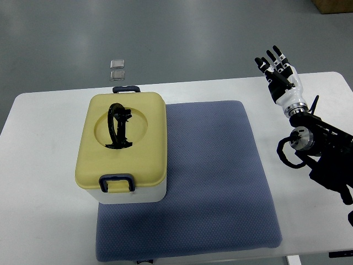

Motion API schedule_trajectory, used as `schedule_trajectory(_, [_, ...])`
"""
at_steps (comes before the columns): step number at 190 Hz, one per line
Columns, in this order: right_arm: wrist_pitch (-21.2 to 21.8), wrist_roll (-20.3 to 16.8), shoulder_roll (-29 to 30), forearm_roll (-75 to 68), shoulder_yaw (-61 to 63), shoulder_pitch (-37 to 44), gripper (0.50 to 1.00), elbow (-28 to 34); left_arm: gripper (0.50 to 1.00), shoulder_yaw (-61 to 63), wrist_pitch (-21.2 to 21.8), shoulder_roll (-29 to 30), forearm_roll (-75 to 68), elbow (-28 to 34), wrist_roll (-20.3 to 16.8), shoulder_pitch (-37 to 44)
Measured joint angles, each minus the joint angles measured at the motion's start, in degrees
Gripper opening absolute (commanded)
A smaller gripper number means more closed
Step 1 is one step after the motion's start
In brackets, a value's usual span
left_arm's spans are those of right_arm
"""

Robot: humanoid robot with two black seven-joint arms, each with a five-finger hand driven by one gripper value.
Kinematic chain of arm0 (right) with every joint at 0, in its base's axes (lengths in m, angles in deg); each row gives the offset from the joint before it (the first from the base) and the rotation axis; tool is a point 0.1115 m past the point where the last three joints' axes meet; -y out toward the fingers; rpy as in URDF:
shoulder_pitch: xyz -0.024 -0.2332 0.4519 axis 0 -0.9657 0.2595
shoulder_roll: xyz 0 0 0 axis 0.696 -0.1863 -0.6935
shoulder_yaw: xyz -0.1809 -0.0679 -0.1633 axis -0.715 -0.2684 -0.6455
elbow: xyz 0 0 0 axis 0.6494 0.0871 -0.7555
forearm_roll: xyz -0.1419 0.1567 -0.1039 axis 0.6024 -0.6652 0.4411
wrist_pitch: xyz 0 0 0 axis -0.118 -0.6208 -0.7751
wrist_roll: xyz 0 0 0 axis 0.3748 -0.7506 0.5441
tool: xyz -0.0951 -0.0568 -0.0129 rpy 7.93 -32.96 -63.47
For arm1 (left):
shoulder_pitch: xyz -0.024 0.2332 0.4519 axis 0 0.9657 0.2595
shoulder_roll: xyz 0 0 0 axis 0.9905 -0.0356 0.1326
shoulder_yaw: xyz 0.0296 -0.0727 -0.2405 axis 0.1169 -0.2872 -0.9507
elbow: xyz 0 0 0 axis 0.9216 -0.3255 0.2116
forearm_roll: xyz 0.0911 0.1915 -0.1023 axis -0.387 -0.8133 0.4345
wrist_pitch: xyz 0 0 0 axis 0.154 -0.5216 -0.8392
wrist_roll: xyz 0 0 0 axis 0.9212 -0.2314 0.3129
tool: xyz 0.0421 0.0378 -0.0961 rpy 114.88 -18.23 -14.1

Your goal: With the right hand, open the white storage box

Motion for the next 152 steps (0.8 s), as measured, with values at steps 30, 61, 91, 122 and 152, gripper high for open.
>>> schedule_trajectory(30, [-0.82,0.0,-0.45,0.95,-0.37,1.43,0.928,1.77,1.0,0.01,0.0,0.0,0.01,0.0,0.0,0.04])
schedule_trajectory(61, [-1.23,-0.04,-0.74,9.11,-1.24,5.55,0.928,2.36,1.0,0.01,0.0,0.0,0.01,0.0,0.0,0.05])
schedule_trajectory(91, [-0.94,-0.41,-1.18,26.56,-1.35,10.67,0.924,3.34,1.0,0.02,0.0,0.0,0.01,0.0,0.0,0.05])
schedule_trajectory(122, [0.04,-0.16,-1.77,45.65,-1.41,17.62,0.915,4.07,1.0,0.02,0.0,0.0,0.01,0.0,0.0,0.04])
schedule_trajectory(152, [5.7,0.02,-1.96,56.6,-2.02,26.04,0.919,5.67,1.0,0.02,0.0,0.0,0.01,0.0,0.0,0.04])
